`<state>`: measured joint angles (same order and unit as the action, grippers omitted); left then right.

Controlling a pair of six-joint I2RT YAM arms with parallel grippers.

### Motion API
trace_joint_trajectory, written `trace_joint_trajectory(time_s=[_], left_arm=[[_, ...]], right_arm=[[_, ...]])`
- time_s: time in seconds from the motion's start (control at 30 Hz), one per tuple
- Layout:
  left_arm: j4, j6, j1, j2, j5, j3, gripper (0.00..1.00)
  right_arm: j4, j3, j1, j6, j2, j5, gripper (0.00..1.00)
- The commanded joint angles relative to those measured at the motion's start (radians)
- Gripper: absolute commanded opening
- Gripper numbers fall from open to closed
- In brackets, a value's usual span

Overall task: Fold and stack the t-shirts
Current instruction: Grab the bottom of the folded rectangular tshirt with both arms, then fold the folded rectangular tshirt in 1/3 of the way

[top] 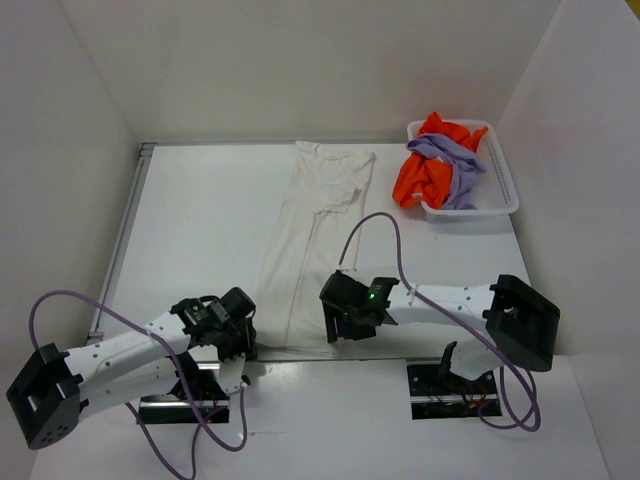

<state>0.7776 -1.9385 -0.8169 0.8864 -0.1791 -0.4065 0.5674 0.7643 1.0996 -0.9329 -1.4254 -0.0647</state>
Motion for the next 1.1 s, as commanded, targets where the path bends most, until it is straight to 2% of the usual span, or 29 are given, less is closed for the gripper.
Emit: trace_joint_trajectory(time_s=[0.0,0.1,0.27,0.33,0.43,0.57,0.6,0.7,0.8,0.9,0.93,1.07], left_arm=[[-0.083,-0.048,-0.005,0.040,0.018,-0.014,0.47],[-0.083,-0.048,-0.005,0.049,0.018,-0.014,0.47],[-0.093,-0.057,-0.005,0.028,0.018,0.005,0.35],[-0.093,-0.057,-0.005,0.037,0.018,0.005,0.24],[-0.093,-0.057,-0.005,0.028,0.006,0.005,0.04],[-0.093,-0.048,-0.005,-0.007,-0.019,0.005,0.03],[-0.093,-0.048,-0.005,-0.023,-0.028,0.005,0.02],[-0.103,-0.001,-0.005,-0.050,-0.046,0.005,0.01],[-0.103,0.058,-0.005,-0.070,-0.060,-0.005,0.01],[-0.130,0.098,-0.005,-0.081,-0.072,-0.005,0.01],[-0.141,0.108,-0.005,-0.093,-0.072,-0.005,0.00],[-0.190,0.205,-0.005,-0.087,-0.063,-0.060,0.00]], right_arm=[[-0.001,0.015,-0.006,0.031,0.016,0.020,0.71],[-0.001,0.015,-0.006,0.031,0.016,0.020,0.71],[-0.020,0.015,-0.006,0.031,-0.007,0.051,0.71],[-0.020,0.015,-0.006,0.040,-0.021,0.060,0.71],[-0.020,0.015,-0.006,0.051,-0.030,0.069,0.63],[-0.041,0.015,-0.006,0.086,-0.085,0.109,0.46],[-0.050,0.015,-0.006,0.101,-0.099,0.118,0.37],[-0.050,0.036,-0.006,0.129,-0.133,0.128,0.23],[-0.060,0.036,-0.017,0.140,-0.133,0.150,0.17],[-0.060,0.036,-0.035,0.164,-0.142,0.161,0.06],[-0.049,0.036,-0.035,0.173,-0.142,0.161,0.00],[0.008,0.116,-0.035,0.200,-0.118,0.161,0.00]])
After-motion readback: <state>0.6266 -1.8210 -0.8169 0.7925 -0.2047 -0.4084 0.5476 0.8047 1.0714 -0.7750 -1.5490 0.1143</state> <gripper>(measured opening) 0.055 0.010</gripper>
